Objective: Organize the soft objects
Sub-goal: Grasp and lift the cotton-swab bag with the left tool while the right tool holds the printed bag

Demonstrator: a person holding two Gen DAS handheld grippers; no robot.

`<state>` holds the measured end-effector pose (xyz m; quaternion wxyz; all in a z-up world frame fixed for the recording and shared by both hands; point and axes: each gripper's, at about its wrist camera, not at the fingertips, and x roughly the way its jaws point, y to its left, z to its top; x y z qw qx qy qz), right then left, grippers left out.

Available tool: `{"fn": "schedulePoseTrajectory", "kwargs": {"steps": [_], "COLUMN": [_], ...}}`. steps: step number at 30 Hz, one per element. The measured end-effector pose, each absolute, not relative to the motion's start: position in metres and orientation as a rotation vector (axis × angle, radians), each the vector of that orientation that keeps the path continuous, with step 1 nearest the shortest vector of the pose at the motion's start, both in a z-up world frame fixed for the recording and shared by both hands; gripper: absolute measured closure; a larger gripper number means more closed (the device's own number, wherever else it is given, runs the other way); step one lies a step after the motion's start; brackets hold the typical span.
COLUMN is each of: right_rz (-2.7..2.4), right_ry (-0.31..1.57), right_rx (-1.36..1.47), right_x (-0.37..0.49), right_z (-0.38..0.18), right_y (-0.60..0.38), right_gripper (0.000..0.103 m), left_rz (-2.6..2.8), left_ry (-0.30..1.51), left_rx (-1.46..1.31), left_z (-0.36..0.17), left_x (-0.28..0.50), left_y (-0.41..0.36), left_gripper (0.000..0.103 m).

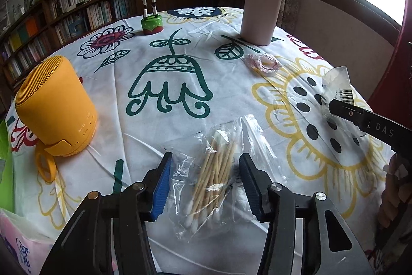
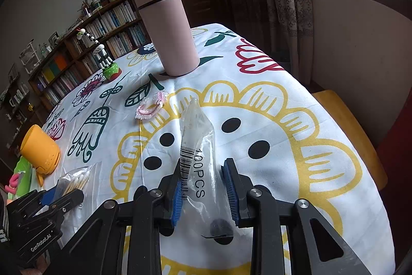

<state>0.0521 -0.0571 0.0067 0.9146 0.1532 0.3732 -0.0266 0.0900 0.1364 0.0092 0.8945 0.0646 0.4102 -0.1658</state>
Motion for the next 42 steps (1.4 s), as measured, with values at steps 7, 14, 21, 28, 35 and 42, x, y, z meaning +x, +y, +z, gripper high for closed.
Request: {"fn": "schedulePoseTrajectory", "kwargs": {"steps": [7, 14, 21, 28, 35, 42], "right_rz": [-0.053, -0.025, 0.02, 0.05, 0.085, 0.046], "right_ry": [0.765, 0.738, 0.708, 0.693, 0.698, 0.697], "right_rx": [0.318, 0.325, 0.32, 0.317, 0.324, 0.311], "right_x": [0.052, 0.042, 0.032, 0.024, 0.021, 0.02], "right_z": [0.007, 0.013, 0.024, 0.032, 0.034, 0.033], "right_y": [-0.057, -0.053, -0.042, -0.031, -0.021, -0.023], "right_gripper": [0.072, 0.072, 0.072, 0.072, 0.074, 0.074], "left_rz": [-0.352, -0.35, -0.355, -0.351, -0.333, -0.324], "left_ry": [0.857, 0.834, 0.797, 0.763, 0.74, 0.723], "left_rx": [0.104, 0.086, 0.069, 0.052, 0.027, 0.005], "left_z": [0.012, 0.022, 0.037, 0.051, 0.059, 0.064], "left_x": [0.087, 0.079, 0.069, 0.06, 0.053, 0.048], "left_y": [0.142, 0.147, 0.153, 0.16, 0.173, 0.185], "left_gripper": [0.083, 0.085, 0.085, 0.085, 0.085, 0.085]}}
